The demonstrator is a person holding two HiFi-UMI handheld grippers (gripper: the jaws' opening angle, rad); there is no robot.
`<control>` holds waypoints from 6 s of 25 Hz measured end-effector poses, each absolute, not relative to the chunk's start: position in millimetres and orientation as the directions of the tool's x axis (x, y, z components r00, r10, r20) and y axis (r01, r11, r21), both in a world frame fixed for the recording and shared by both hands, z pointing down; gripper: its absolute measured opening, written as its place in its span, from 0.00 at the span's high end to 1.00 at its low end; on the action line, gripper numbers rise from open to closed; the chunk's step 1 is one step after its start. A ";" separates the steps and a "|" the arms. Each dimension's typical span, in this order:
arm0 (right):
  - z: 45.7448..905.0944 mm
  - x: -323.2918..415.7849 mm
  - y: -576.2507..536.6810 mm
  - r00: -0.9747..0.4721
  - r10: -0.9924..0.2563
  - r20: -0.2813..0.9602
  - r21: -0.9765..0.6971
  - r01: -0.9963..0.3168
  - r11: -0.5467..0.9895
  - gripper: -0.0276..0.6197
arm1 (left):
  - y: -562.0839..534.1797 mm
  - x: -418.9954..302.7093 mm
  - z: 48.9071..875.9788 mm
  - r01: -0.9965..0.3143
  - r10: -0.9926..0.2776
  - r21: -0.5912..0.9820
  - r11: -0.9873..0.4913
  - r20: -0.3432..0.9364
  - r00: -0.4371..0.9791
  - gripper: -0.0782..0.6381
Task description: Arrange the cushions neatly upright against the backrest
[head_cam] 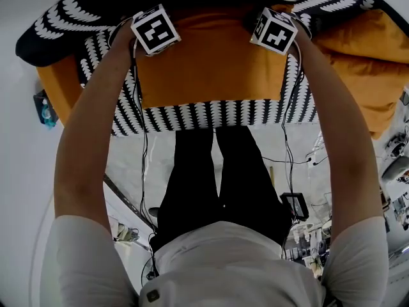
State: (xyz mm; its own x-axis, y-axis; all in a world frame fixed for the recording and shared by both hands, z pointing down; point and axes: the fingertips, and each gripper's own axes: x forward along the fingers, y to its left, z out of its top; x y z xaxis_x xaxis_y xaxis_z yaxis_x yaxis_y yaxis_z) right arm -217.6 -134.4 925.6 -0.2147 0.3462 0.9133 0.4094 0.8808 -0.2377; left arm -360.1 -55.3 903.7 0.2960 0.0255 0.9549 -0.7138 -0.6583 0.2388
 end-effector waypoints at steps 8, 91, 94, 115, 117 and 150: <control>886.7 -211.0 -133.7 -0.247 0.289 0.925 -0.163 0.431 0.888 0.91 | -55.2 -354.0 869.1 -0.717 -0.008 0.223 -0.661 0.953 0.304 0.87; 702.8 -107.2 -204.8 -0.491 -0.138 0.860 0.269 0.207 0.941 0.65 | -133.6 -247.6 695.0 -0.769 -0.282 -0.005 -0.639 0.932 0.228 0.73; 680.4 -108.1 -200.2 -0.515 -0.150 0.844 0.266 0.159 0.951 0.65 | -135.0 -242.7 669.0 -0.810 -0.342 -0.005 -0.586 0.908 0.242 0.73; 437.4 -109.4 -133.6 -0.774 -0.235 0.588 0.163 -0.171 0.972 0.80 | -86.3 -231.5 426.4 -0.963 -0.755 -0.097 -0.252 0.642 0.133 0.70; 415.9 -107.5 -129.3 -0.800 -0.241 0.550 0.135 -0.199 0.971 0.82 | -81.1 -231.6 407.1 -0.973 -0.787 -0.089 -0.215 0.605 0.118 0.70; 325.2 -85.0 -8.6 -0.816 -0.431 0.385 0.129 -0.415 0.901 0.92 | -30.4 -166.2 302.9 -0.940 -0.899 -0.055 -0.338 0.313 0.305 0.88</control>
State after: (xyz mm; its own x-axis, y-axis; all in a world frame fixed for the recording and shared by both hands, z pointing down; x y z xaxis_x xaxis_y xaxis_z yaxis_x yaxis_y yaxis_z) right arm -85.0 -8.6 325.2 -0.8165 -0.4307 0.3846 -0.4146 0.9009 0.1286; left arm -166.2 -30.4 302.9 0.3052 -0.8992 0.3134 -0.9395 -0.3380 -0.0551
